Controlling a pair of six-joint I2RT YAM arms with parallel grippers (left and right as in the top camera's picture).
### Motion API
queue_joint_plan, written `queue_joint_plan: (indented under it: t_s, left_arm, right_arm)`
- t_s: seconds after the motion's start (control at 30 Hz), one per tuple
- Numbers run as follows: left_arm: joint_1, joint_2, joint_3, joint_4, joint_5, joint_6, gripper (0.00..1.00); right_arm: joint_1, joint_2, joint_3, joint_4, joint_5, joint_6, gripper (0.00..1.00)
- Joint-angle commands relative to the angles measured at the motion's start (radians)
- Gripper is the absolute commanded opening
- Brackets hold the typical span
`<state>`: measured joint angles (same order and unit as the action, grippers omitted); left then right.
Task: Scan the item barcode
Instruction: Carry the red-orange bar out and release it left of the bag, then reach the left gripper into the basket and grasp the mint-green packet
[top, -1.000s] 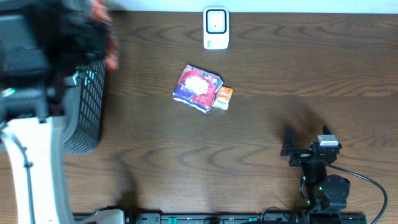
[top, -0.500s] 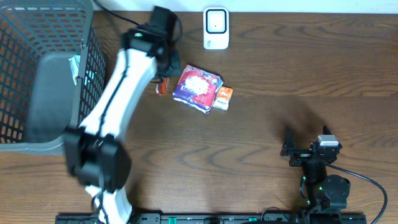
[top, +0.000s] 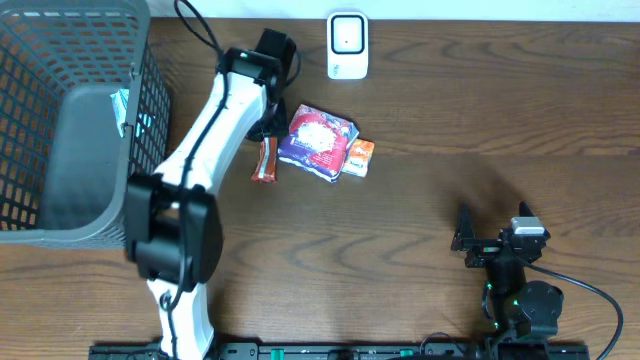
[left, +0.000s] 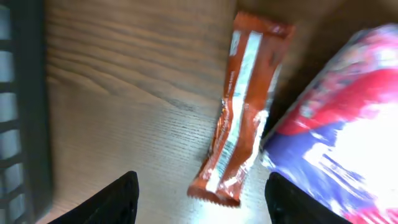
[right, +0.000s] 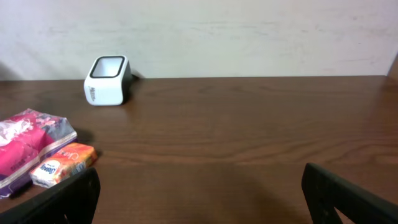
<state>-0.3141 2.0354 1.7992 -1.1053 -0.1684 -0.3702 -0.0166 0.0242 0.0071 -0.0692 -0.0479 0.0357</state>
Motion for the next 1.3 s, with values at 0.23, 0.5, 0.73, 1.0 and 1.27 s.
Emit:
queue_joint_plan:
  t_s: [0.23,0.5,0.73,1.0,1.27]
  left_arm:
    - [0.212,-0.462,0.062,0.134,-0.095,0.043,0.78]
    - [0.613,-0.509,0.062,0.366,0.114,0.044,0.80]
    - [0.744,-0.312,0.062,0.392,0.292,0.044,0.87]
    - [0.755,-0.134,0.062,0.412,0.364,0.075,0.88]
    - [0.753,0.015,0.062,0.415,0.368,0.159,0.87]
  right_arm:
    - [-0.002,-0.004,-0.002,-0.003,0.005,-0.015,0.99]
    - [-0.002,-0.004,-0.002,-0.003,0.005,-0.015,0.99]
    - [-0.002,-0.004,-0.002,-0.003,0.005,-0.014,0.99]
    - [-0.002,-0.004,-0.002,-0.003,0.005,-0.015,0.99]
    - [-0.002,-0.004,-0.002,-0.003,0.005,-0.015,0.99]
